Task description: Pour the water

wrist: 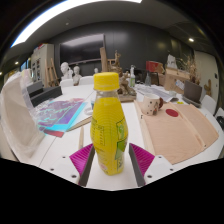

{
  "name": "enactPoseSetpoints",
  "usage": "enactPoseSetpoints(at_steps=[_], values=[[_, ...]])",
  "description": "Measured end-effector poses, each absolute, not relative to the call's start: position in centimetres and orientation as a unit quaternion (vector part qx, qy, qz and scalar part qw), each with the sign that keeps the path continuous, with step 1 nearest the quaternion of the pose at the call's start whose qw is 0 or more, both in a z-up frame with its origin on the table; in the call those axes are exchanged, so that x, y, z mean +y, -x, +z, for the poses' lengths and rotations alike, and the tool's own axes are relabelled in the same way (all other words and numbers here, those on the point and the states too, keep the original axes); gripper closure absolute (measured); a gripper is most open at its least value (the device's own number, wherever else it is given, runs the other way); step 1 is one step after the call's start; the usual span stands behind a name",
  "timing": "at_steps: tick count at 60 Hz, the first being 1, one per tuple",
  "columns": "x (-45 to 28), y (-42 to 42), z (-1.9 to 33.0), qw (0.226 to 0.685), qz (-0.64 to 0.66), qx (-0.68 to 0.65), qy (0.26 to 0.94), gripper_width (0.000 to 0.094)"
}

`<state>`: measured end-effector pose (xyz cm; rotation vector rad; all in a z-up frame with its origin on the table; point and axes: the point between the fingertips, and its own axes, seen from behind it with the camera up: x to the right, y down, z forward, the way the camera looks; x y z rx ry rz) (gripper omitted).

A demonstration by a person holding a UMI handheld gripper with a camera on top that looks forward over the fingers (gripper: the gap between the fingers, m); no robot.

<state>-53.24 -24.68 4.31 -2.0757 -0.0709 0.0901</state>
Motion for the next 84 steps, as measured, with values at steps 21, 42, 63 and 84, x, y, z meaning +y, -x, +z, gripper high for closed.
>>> enactPoseSetpoints(at_steps=[21,42,63,84], values=[[-23.3,52.3,4.8,0.525,0.009,-0.01,0.851,0.0686],[-13.6,55.1,15.2,0.563,0.114,0.048,0.817,0.0697],[3.2,54.9,21.2,0.435,0.5,0.365,0.654,0.0701],[9.5,49.3,16.9,0.277,0.656,0.55,0.437,0.07]])
